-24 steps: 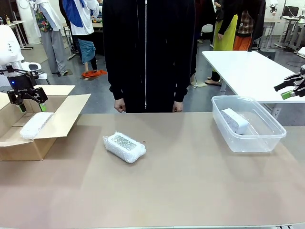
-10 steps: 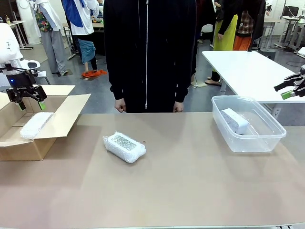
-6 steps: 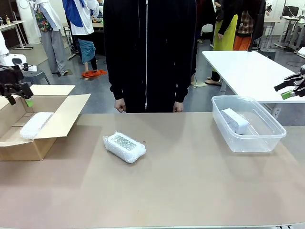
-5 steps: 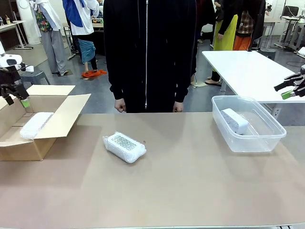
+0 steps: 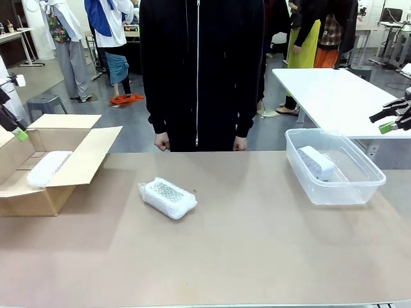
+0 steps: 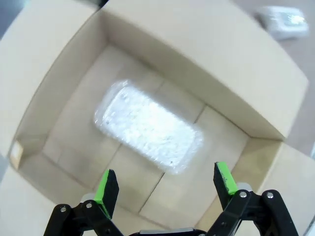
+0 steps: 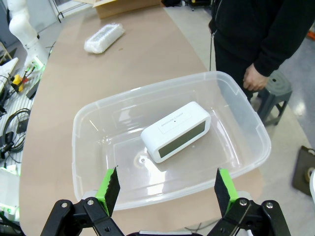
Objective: Separate and place wrapped and unwrapped clocks.
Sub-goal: Pick up the Digital clock indicated by the person.
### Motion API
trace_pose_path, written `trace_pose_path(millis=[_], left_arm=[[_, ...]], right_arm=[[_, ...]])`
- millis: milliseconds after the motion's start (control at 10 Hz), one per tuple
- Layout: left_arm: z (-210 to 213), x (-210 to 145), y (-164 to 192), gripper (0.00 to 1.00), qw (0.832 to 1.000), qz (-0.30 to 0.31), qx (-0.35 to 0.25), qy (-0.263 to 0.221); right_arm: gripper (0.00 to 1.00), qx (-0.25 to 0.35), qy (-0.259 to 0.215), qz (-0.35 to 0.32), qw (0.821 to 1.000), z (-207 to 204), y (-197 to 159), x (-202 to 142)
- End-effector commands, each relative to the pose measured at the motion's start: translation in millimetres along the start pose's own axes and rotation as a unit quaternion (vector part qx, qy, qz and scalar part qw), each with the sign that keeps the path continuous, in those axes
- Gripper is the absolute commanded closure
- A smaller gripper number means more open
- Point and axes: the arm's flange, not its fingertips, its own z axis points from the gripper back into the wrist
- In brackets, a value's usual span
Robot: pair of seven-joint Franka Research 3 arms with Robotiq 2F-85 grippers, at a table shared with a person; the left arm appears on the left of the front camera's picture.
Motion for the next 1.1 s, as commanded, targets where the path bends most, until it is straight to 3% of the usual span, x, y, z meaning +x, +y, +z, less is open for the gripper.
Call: trace_pose_path(millis=[0, 200, 600, 1000], left_arm=[[15, -20, 4, 0.00, 0.994, -0.066, -0.074, -0.049], [18, -18, 5, 0.00, 0.979, -0.134, -0.110, -0.105], [25, -2, -3, 0.00, 0.955, -0.219, -0.131, -0.153], [29, 6, -4, 0.00, 0.958, -0.210, -0.109, -0.160]], right_arm=[[0.00, -0.001, -0.001, 0.000, 1.000, -1, 0, 1], [0.00, -0.001, -0.001, 0.000, 1.000, -1, 0, 1], [0.00, -0.001, -0.001, 0.000, 1.000, -1, 0, 1], [0.00, -0.001, -0.001, 0.000, 1.000, -1, 0, 1]])
